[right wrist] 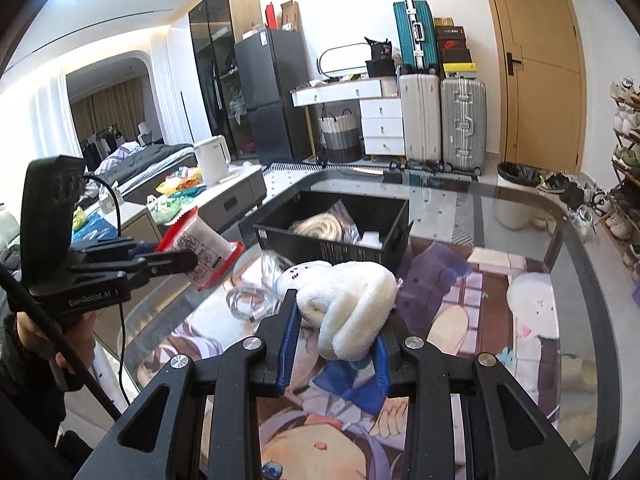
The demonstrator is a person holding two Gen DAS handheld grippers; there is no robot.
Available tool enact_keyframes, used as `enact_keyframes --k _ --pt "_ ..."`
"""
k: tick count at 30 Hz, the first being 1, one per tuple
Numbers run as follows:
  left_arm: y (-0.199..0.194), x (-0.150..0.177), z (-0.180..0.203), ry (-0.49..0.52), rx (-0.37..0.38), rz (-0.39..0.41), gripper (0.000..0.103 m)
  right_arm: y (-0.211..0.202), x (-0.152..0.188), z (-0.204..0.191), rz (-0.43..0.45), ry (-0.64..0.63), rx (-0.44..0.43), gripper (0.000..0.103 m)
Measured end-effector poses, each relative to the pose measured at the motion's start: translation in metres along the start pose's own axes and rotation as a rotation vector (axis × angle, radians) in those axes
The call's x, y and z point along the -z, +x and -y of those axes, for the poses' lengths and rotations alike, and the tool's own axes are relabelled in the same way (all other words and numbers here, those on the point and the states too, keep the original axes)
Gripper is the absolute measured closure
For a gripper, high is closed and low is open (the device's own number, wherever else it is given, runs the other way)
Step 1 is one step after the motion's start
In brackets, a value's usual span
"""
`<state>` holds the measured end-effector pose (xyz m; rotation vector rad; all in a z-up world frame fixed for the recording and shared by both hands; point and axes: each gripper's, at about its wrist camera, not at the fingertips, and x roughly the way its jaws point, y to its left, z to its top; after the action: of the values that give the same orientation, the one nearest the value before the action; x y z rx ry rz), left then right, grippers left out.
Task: Organize soft objects
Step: 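Lift and carry plush in right gripper while left carries red packet over black box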
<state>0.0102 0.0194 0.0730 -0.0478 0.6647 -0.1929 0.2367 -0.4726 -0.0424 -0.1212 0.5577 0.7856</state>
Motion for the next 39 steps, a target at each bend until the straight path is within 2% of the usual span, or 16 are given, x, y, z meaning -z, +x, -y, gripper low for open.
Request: enact_keyframes --k 20,39 --pt "0.019 -0.027 -0.014 -0.019 -0.015 0.026 0.084 0.007 -0.042 0.001 0.062 -0.006 -0.009 0.071" --pt "0.046 -0.054 -0.022 -0.015 -0.026 0.035 0.084 0.034 -0.067 0.006 0.056 0.006 -0.003 0.071"
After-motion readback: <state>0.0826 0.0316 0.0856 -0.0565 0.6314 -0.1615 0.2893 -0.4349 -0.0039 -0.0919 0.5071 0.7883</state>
